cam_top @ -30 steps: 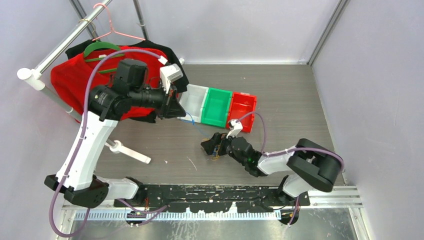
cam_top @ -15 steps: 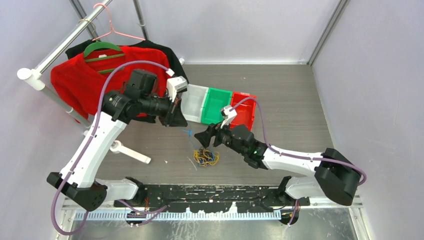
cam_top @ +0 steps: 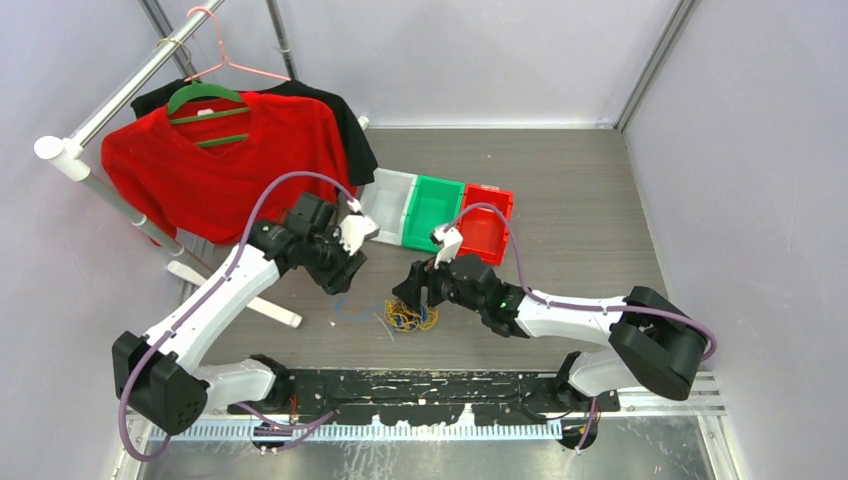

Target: Untangle the cables

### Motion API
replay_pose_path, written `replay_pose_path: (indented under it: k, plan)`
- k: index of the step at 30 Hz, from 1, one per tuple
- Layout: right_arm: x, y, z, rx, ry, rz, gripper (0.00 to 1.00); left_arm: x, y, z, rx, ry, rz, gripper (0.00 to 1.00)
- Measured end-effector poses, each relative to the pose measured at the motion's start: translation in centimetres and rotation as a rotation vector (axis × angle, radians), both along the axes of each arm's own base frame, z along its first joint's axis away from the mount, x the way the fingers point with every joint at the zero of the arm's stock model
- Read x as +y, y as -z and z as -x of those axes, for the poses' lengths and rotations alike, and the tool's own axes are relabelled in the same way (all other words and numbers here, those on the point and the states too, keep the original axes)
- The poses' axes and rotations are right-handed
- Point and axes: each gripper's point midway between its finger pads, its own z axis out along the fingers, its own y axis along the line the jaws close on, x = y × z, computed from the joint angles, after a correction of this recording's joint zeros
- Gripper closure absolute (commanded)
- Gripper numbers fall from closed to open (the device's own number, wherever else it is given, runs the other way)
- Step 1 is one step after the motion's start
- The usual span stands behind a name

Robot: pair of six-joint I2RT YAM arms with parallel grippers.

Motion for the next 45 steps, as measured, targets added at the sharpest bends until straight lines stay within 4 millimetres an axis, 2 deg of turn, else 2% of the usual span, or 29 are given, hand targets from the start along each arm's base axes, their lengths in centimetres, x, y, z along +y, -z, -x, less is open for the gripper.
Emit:
replay_pose_path:
  k: [2,6,14,17,21,26,28,31,33,35,39,45]
  plan:
    - [0.0,0.2,0.1,0.009,0.000,0.003,0.28,0.7,1.4,0.1,0.003,0.020,-0.047,0.35]
    - [-0.3,0.6,0.0,0.021,0.010,0.008,0.32,1.0,2.5,0.4,0.010,0.087,-0.077,0.30]
    - [-2.0,1.8,-1.1,0.068,0.075,0.015,0.33,-1.8,2.9,2.0,0.078,0.272,0.053,0.33]
    - [-2.5,1.2,-1.8,0.077,0.097,-0.010,0.33,-3.1,4.3,3.2,0.138,0.341,0.097,0.37]
    - [-3.3,0.5,-2.2,0.085,0.121,-0.046,0.33,-4.2,7.2,4.3,0.231,0.390,0.096,0.43]
    - [-4.0,0.7,-2.4,0.115,0.143,-0.062,0.33,-5.5,9.2,3.9,0.252,0.410,0.095,0.51]
    - [-4.2,0.9,-2.4,0.127,0.146,-0.066,0.30,-6.1,9.5,3.4,0.235,0.414,0.106,0.59]
    - [-4.1,0.8,-2.2,0.140,0.139,-0.077,0.22,-6.7,9.6,2.9,0.215,0.409,0.123,0.79]
    - [-4.0,0.7,-2.0,0.143,0.127,-0.083,0.21,-6.9,9.5,2.8,0.212,0.405,0.132,0.91]
    - [-3.9,0.5,-1.9,0.141,0.118,-0.092,0.20,-6.9,9.4,2.9,0.216,0.403,0.136,0.98]
    - [-3.6,0.0,-1.6,0.134,0.091,-0.107,0.18,-6.4,8.0,3.7,0.234,0.392,0.127,1.00]
    - [-2.7,-0.3,-0.9,0.123,0.049,-0.108,0.16,-7.2,0.1,2.7,0.113,0.355,0.203,1.00]
